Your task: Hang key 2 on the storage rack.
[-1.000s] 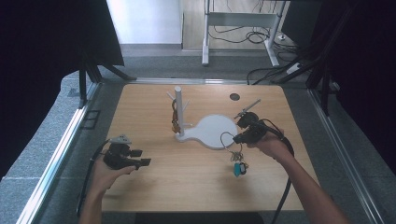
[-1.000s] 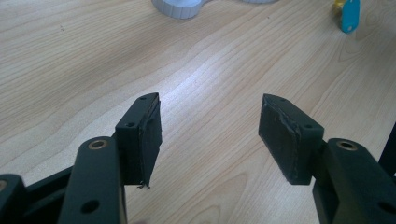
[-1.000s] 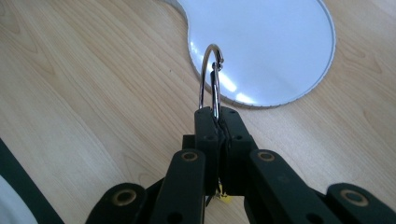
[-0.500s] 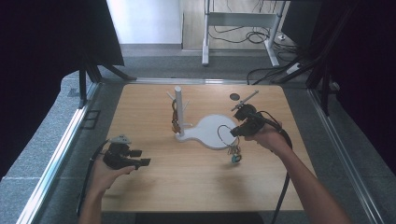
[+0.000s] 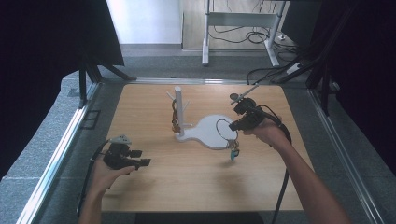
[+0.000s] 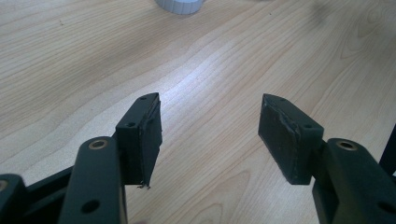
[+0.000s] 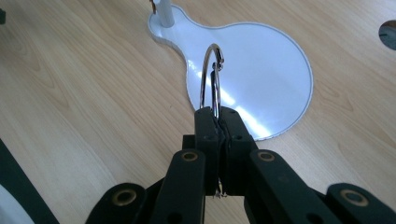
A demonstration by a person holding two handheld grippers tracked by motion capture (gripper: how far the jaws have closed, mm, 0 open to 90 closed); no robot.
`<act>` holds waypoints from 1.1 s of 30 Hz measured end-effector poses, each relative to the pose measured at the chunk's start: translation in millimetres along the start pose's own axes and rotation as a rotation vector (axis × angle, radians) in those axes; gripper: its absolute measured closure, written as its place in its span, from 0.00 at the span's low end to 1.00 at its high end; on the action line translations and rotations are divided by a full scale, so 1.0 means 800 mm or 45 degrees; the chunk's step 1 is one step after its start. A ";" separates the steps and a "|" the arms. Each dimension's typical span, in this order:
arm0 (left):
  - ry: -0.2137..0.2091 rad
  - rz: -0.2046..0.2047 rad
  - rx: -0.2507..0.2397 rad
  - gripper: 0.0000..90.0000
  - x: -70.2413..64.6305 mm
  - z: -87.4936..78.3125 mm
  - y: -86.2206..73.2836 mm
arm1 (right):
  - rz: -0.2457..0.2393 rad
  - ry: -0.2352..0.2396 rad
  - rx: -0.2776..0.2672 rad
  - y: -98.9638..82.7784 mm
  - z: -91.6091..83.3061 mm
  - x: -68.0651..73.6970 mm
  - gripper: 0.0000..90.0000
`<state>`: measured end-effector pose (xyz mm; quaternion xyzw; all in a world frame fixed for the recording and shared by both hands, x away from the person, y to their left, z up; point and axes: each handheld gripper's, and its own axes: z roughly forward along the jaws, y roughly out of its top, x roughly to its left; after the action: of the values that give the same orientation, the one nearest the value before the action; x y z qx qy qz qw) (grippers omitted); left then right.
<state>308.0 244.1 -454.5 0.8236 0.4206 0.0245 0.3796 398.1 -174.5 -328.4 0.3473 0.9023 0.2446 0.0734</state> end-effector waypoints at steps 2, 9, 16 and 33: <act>0.000 -0.003 0.000 0.45 0.000 0.000 0.000 | -0.005 -0.001 -0.008 0.004 -0.003 -0.001 0.97; 0.000 -0.004 0.002 0.45 0.001 0.000 -0.001 | -0.008 -0.010 -0.042 0.017 -0.013 -0.005 0.97; 0.006 -0.006 0.004 0.45 0.003 -0.001 -0.002 | -0.007 -0.019 -0.045 0.028 -0.014 -0.007 0.97; 0.001 -0.004 0.009 0.45 0.004 -0.003 -0.002 | -0.015 -0.007 -0.056 0.053 -0.006 -0.006 0.97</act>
<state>307.8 248.1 -455.1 0.8244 0.4220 0.0227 0.3766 425.3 -153.0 -303.5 0.3407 0.8986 0.2631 0.0849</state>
